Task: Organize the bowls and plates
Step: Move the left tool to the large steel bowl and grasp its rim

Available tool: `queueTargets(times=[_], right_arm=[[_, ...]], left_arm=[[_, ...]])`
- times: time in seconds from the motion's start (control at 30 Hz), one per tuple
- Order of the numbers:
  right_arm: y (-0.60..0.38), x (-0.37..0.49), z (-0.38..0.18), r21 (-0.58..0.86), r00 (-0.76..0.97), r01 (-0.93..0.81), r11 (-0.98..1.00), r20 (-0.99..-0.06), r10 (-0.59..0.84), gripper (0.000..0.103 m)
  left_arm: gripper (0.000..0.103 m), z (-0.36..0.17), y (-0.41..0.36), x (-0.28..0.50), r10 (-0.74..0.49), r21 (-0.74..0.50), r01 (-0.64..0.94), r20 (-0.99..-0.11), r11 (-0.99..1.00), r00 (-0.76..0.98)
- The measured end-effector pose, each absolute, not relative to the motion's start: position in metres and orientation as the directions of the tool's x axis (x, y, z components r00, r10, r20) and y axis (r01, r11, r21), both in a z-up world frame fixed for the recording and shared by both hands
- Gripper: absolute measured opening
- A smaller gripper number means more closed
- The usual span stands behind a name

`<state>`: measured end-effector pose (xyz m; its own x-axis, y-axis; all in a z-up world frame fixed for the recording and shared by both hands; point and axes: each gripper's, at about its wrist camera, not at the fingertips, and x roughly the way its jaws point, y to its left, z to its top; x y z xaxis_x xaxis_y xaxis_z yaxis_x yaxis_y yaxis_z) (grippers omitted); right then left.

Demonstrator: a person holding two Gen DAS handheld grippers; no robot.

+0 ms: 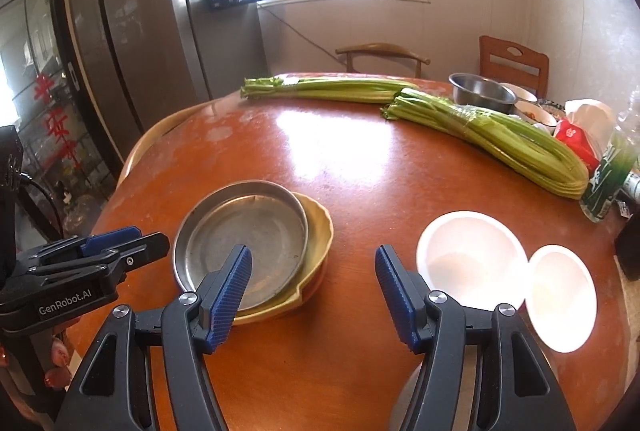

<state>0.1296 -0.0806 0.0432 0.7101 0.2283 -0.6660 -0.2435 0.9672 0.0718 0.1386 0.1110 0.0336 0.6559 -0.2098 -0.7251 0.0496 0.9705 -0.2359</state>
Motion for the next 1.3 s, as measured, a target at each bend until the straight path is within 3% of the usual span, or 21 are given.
queueTargets(times=[0.57, 1.3], right_arm=[[-0.178, 0.087, 0.073, 0.119, 0.794, -0.144, 0.982, -0.579, 0.186, 0.067], [-0.275, 0.055, 0.070, 0.130, 0.819, -0.019, 0.991, -0.567, 0.090, 0.067]], left_arm=[[0.049, 0.064, 0.034, 0.113, -0.175, -0.142, 0.104, -0.712, 0.984, 0.681], [0.049, 0.070, -0.069, 0.098, -0.256, -0.107, 0.257, -0.703, 0.960, 0.664]])
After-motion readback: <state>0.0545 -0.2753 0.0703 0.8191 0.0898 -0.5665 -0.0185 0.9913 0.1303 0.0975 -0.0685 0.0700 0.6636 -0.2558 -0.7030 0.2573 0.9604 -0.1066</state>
